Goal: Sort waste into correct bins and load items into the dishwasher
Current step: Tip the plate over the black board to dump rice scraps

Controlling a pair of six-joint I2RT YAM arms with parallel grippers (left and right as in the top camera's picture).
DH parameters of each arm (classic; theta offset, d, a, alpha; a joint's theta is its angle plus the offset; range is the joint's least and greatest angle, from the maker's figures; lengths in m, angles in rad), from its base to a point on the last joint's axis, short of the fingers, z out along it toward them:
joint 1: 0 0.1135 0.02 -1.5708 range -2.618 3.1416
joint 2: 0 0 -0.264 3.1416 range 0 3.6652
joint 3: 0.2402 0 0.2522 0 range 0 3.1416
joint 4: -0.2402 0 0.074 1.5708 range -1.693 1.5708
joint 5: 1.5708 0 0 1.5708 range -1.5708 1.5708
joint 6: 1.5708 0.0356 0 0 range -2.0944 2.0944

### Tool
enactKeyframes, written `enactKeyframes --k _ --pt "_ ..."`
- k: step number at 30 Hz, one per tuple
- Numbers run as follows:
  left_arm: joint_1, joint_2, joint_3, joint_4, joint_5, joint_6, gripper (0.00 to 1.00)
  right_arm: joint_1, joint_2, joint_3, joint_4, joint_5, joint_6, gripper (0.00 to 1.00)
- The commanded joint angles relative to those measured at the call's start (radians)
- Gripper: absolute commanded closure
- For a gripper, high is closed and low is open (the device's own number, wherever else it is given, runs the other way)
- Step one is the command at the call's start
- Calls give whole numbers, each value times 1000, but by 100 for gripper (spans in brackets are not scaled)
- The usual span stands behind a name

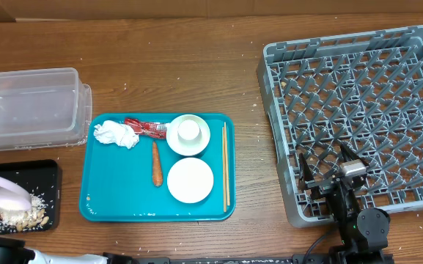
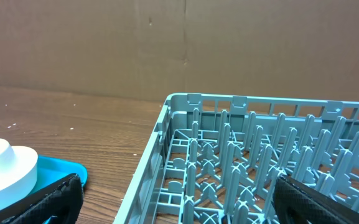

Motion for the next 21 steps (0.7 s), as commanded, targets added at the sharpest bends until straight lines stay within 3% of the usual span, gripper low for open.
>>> enactKeyframes --k 1,5,13,16,21 --pt "26 -6 -3 -35 133 120 96 -8 -9 -10 4 3 3 0" --pt "27 -6 -3 -63 177 154 96 -8 -9 -10 4 3 3 0" --pt "29 -13 -3 -126 133 97 96 -8 -9 -10 4 3 3 0" --pt "18 -49 -3 -126 84 120 96 -8 -9 -10 4 3 3 0" --pt "-48 -201 -3 -126 -97 37 96 -8 -9 -10 4 3 3 0"
